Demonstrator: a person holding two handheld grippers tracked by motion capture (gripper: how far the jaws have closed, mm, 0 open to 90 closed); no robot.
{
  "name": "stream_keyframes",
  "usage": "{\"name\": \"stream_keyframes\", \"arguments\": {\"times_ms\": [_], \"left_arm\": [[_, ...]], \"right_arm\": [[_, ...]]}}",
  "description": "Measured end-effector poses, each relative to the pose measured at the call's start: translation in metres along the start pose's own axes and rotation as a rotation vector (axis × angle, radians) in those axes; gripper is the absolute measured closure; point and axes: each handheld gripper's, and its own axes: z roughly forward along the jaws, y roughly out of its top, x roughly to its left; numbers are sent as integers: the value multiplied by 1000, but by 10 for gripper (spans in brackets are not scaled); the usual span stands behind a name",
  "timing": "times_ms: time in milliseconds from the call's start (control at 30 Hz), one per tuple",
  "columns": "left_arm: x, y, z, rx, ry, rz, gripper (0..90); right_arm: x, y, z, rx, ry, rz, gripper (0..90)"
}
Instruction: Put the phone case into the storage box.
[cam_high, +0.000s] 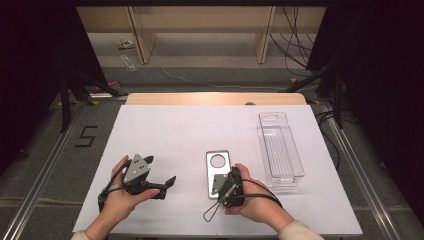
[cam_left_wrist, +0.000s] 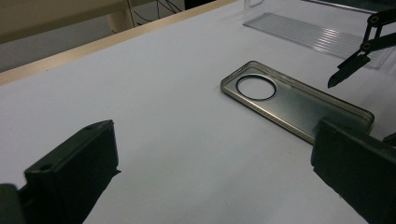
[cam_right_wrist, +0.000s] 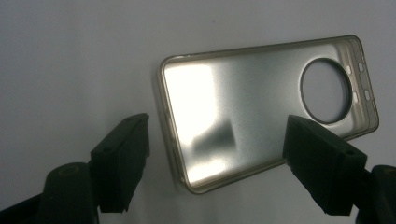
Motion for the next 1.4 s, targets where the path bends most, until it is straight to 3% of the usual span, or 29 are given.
{"name": "stream_keyframes", "arguments": {"times_ms": [167, 233, 533, 1400], "left_arm": [[0, 0, 0, 0, -1, -1, 2], [0, 0, 0, 0, 0, -1, 2], [0, 0, 0, -2, -1, -3, 2], [0, 0, 0, -1, -4, -1, 3]], "right_arm": [[-1, 4, 2, 33, 32, -23, 249], [0, 4, 2, 36, 33, -13, 251], [0, 11, 4, 76, 52, -49, 266], [-2, 16, 11, 109, 56, -87, 313]]}}
